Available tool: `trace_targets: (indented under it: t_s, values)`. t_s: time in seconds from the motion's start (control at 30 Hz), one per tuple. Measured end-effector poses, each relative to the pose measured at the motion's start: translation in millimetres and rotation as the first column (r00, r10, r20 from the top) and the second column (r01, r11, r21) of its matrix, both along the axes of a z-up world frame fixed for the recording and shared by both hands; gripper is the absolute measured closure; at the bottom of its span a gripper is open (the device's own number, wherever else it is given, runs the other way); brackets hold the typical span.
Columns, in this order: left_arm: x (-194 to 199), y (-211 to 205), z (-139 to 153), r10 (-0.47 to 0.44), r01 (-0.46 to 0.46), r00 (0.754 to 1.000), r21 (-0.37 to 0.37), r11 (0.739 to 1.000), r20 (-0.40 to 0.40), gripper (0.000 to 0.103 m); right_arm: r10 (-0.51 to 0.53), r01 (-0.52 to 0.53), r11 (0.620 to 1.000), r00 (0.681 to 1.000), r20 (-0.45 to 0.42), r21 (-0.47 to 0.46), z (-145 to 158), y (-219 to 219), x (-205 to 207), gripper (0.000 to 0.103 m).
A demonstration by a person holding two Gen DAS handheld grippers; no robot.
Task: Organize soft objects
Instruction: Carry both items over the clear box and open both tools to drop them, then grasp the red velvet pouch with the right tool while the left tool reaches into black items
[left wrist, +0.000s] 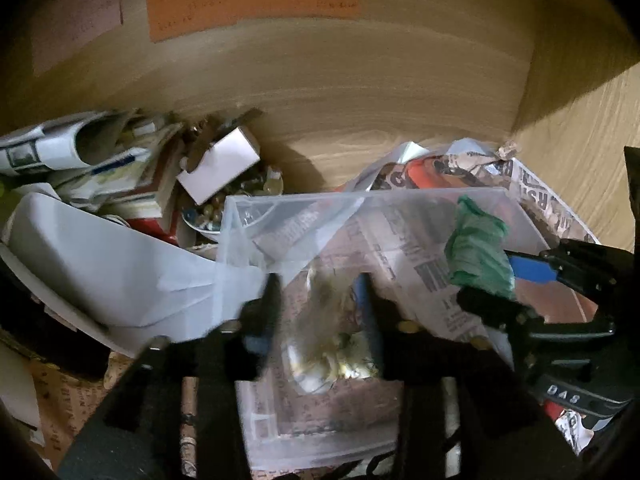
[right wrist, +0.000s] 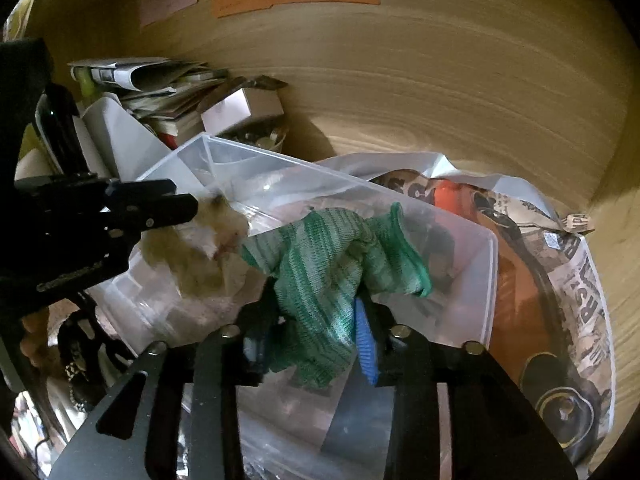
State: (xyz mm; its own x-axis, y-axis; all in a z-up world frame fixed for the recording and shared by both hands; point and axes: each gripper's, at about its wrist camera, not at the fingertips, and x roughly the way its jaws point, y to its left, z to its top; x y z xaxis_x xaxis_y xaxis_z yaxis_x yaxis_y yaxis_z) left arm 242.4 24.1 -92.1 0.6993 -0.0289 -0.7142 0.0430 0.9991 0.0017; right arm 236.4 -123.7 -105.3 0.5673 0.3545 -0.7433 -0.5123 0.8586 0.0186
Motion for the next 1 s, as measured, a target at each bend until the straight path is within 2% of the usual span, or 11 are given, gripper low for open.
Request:
trace_targets:
  t_s: [0.03, 0.1, 0.17, 0.23, 0.3, 0.43, 0.53, 0.77, 1.0]
  values:
    - [-2.3, 0.6, 2.7, 0.002, -0.002, 1.000, -0.003, 1.000, 0.009, 0.045, -0.003, 0.003, 1.000, 1.000, 0.016, -0.002, 1.6, 1.0, -2.7, 0.056]
    - [-5.7, 0.9, 9.0, 0.001, -0.001, 1.000, -0.007, 1.000, 0.023, 0.043, -0.011, 0.011, 1.000, 0.998, 0.064, 0.000, 8.8, -0.5, -10.0, 0.046]
    - [-12.7, 0.6, 17.9, -0.001, 0.001, 0.999, -0.001, 1.000, 0.041, 0.041, -0.015, 0.014, 1.000, 0.995, 0.095, 0.009, 16.3, -3.0, -14.4, 0.043]
    - [-20.4, 0.1, 26.5, -0.006, 0.006, 0.998, -0.003, 1.000, 0.065, 0.033, -0.015, 0.012, 1.000, 0.992, 0.124, 0.023, 26.0, -6.4, -20.5, 0.041]
    - [-33.7, -1.2, 38.3, -0.009, 0.010, 0.994, -0.001, 1.000, 0.108, 0.027, -0.022, 0.015, 0.999, 0.984, 0.175, 0.041, 38.1, -12.0, -32.2, 0.030]
    - [-61.3, -3.2, 56.5, -0.018, 0.016, 0.982, 0.011, 1.000, 0.187, 0.012, -0.028, 0.013, 0.998, 0.962, 0.270, 0.055, 56.7, -18.6, -57.0, 0.020]
    - [-80.1, -3.0, 62.2, -0.037, 0.031, 0.975, 0.032, 0.999, 0.217, 0.009, -0.020, 0.001, 0.998, 0.952, 0.305, 0.063, 63.3, -23.8, -71.9, 0.017]
    - [-114.5, -1.9, 50.2, -0.064, 0.054, 0.976, 0.056, 0.997, 0.208, 0.006, -0.036, 0.014, 0.997, 0.956, 0.292, 0.076, 52.7, -34.9, -97.4, 0.017]
    - [-139.3, 6.3, 21.3, -0.058, 0.052, 0.987, 0.041, 0.998, 0.151, 0.005, -0.072, 0.055, 0.994, 0.979, 0.191, 0.093, 20.0, -47.7, -112.2, 0.017]
